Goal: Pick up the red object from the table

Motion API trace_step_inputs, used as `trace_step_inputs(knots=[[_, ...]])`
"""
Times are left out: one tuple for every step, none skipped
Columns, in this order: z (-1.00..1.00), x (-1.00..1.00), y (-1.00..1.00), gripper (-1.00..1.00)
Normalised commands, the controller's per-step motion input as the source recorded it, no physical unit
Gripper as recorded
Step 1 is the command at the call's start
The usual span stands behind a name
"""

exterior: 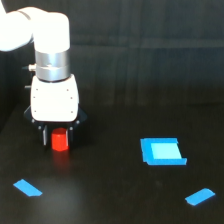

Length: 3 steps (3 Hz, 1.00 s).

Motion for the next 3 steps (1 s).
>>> trace_step_inputs(knots=[[0.07,0.07,-0.06,-0.99],[0.38,0.12,0.01,-0.97],[0.91,0.28,0.12,-0.95]])
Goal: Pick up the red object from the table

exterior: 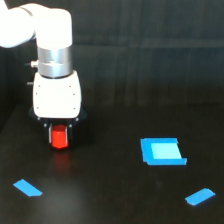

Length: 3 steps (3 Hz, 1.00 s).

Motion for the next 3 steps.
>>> trace_step_inputs(knots=[[0.84,0.33,0.25,-0.94],[0.98,0.18,0.15,-0.99],[0.96,0.34,0.14,-1.00]])
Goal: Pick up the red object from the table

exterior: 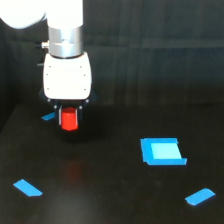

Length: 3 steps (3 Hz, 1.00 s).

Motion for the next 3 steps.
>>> trace_step_inputs(knots=[[1.00,0.11,0.05,-0.99],[0.92,0.03,-0.02,-1.00],[0.88,0.12,-0.11,-1.00]])
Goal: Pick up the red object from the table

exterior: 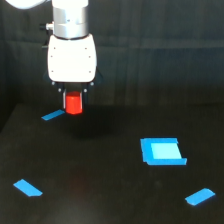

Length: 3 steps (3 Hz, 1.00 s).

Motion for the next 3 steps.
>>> trace_step_inputs(knots=[[0.52,0.09,-0.05,-0.96],[0.14,0.10,0.01,-1.00],[0.18,0.09,-0.07,-0.98]])
